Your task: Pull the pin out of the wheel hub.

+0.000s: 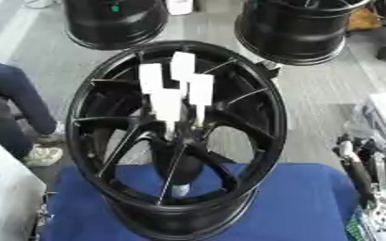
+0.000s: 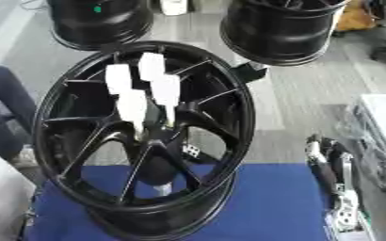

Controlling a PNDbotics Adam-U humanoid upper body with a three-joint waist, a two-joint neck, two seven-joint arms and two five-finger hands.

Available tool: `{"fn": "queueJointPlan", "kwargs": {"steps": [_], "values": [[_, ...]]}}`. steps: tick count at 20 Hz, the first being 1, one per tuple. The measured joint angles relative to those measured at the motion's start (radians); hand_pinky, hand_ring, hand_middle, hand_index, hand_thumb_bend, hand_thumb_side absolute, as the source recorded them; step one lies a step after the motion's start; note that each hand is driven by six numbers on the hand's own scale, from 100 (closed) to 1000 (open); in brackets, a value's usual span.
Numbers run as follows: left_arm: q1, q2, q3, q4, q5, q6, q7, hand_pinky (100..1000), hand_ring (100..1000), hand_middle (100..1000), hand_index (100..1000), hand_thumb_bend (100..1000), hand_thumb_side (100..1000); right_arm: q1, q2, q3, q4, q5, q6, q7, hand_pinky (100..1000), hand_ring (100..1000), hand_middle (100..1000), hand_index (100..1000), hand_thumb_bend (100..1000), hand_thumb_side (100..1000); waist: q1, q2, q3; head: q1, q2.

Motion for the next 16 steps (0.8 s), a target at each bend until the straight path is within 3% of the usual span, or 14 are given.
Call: {"fn": "queueJointPlan", "kwargs": {"steps": [4,9,16], "values": [[-0.101,0.105,-0.086,0.032,-0.062,-0.065,-0.054,719,688,733,780,691,555,0.004,-0.011,-0.003,0.0,0.004,0.0,0.0,678,589,554,605,100,579,0.013,-0.009,-0.005,-0.01,0.0],[-0.237,0.24,-0.216,0.148,-0.147,-0.15,-0.137,772,746,763,836,720,545,0.013,-0.025,-0.001,0.006,0.008,0.001,0.001,678,589,554,605,100,585,0.03,-0.022,-0.025,-0.014,0.0],[-0.426,0.429,-0.405,0.288,-0.231,-0.269,-0.252,777,745,758,845,721,524,0.017,-0.026,0.012,0.007,0.008,0.003,0.009,678,589,553,605,100,585,0.023,-0.024,-0.049,0.004,0.0]]}}
